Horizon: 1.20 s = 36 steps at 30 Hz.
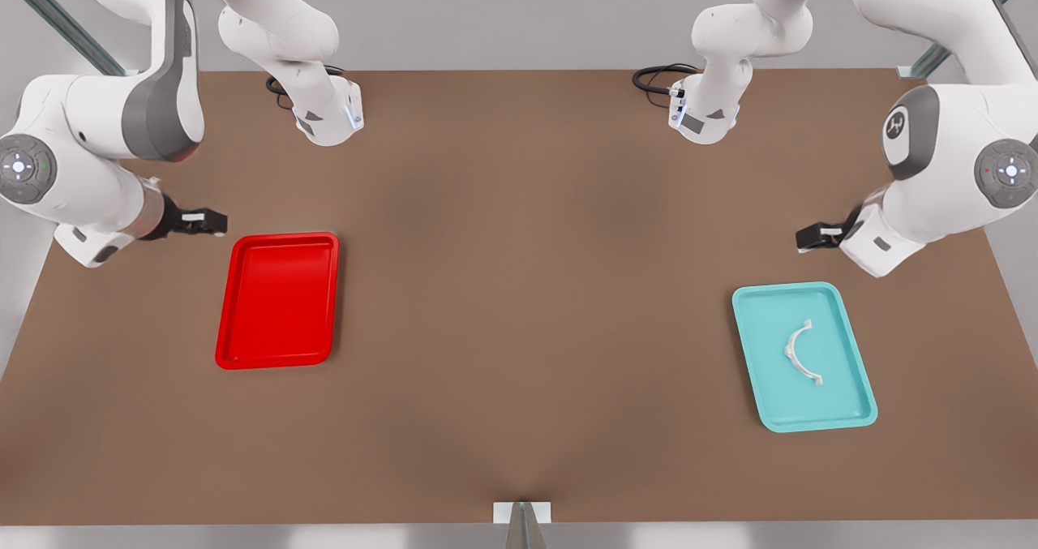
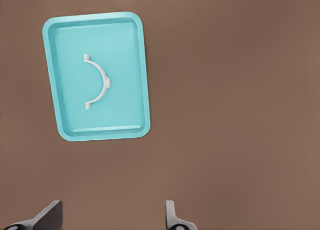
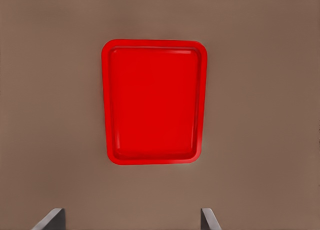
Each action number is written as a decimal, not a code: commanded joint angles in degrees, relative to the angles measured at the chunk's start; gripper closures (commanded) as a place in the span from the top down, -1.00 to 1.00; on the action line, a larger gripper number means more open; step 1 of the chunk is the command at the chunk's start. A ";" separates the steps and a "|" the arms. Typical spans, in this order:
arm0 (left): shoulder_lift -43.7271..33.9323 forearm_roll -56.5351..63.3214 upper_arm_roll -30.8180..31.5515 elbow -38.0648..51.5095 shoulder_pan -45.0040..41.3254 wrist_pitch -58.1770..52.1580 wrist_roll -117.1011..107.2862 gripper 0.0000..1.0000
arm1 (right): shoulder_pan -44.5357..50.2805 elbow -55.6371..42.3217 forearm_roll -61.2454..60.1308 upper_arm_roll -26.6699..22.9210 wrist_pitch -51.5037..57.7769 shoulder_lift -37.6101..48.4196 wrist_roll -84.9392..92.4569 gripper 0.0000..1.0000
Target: Take the drainage pipe clamp from the left arm, pass it to the right arm, and place it in the plate on the right side
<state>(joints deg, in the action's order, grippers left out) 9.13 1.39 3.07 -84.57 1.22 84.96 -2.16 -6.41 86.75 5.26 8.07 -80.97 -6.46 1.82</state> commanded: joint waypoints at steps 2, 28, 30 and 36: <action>0.18 0.19 0.01 0.02 0.10 6.80 -3.11 1.00 | -0.01 0.35 0.02 0.02 -7.01 0.05 1.61 1.00; 38.59 -0.07 -3.60 3.18 7.39 44.33 -26.31 1.00 | -0.01 7.99 -0.42 0.02 -13.34 2.95 1.61 1.00; 39.12 0.10 -3.60 3.18 7.48 44.59 -27.11 1.00 | -0.01 8.08 -0.42 0.02 -13.34 2.95 1.61 1.00; 40.88 0.37 -3.51 3.27 8.45 46.97 -28.16 0.50 | -0.01 8.87 -0.33 0.02 -14.04 3.21 1.61 1.00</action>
<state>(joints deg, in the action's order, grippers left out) 50.05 1.68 -0.44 -81.36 9.64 129.85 -20.04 -6.39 95.61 4.96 8.05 -94.24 -3.36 3.19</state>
